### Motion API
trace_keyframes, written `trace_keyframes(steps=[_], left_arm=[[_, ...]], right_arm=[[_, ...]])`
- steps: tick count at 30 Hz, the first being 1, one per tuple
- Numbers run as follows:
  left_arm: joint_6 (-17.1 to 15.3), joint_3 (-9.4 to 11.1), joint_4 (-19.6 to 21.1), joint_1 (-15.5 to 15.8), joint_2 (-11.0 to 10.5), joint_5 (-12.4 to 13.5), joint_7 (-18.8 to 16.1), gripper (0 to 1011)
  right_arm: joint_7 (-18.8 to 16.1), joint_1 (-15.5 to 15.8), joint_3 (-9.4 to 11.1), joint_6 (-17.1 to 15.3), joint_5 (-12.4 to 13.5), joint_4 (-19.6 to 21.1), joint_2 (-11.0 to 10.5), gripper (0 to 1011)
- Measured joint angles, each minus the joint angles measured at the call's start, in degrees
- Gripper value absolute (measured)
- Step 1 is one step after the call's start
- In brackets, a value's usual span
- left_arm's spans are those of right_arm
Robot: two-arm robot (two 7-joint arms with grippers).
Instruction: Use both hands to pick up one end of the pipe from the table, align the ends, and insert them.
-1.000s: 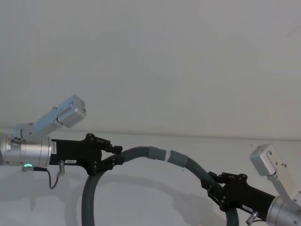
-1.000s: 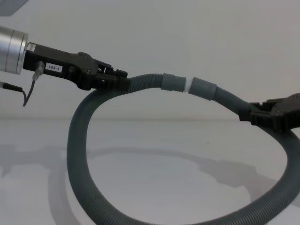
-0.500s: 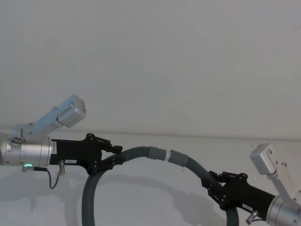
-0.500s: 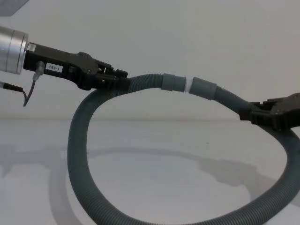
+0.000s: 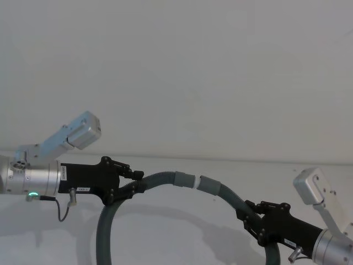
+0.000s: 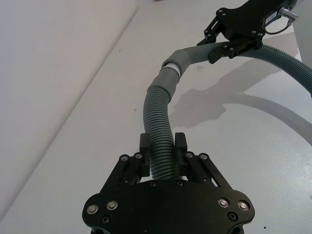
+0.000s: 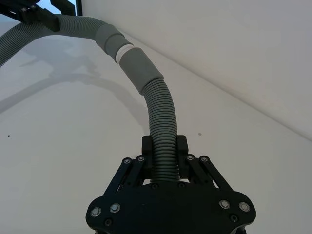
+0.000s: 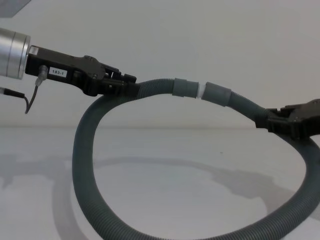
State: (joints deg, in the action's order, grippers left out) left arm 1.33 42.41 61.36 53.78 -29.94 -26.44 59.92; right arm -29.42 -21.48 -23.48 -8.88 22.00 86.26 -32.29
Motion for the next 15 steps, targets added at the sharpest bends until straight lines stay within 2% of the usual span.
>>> trace_keyframes(steps=[15], left_arm=[[0.0,0.0,0.0,0.0,0.0,0.0,0.0,271]], right_arm=[[0.0,0.0,0.0,0.0,0.0,0.0,0.0,258]])
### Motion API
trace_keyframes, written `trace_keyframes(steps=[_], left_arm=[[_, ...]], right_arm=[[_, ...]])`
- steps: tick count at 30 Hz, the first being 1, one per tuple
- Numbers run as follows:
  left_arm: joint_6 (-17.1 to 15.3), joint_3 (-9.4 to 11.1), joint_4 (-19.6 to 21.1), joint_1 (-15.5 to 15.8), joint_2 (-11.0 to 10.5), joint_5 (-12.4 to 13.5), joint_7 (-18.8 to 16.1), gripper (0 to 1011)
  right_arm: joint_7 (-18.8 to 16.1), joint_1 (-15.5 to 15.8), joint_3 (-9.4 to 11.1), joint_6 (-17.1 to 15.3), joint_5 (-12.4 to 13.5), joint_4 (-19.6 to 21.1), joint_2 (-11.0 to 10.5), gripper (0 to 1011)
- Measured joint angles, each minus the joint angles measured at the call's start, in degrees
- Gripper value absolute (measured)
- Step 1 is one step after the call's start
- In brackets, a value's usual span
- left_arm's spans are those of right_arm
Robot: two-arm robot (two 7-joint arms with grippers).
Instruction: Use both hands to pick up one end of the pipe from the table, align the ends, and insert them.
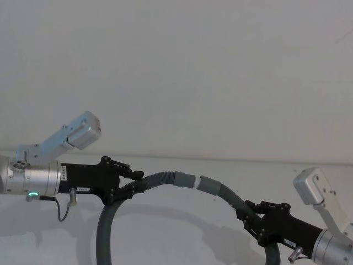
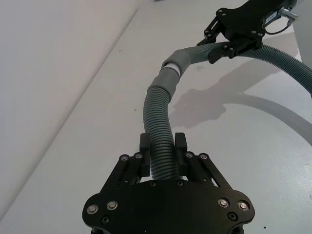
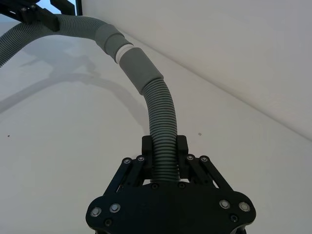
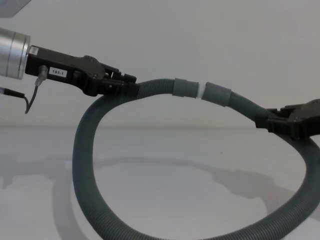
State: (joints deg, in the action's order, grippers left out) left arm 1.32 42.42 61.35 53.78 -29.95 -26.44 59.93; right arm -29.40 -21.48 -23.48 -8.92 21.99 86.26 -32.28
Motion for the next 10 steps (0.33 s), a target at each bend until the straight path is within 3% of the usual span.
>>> trace_keyframes(steps=[10], left_arm=[[0.0,0.0,0.0,0.0,0.0,0.0,0.0,271]], right_arm=[[0.0,0.0,0.0,0.0,0.0,0.0,0.0,257]])
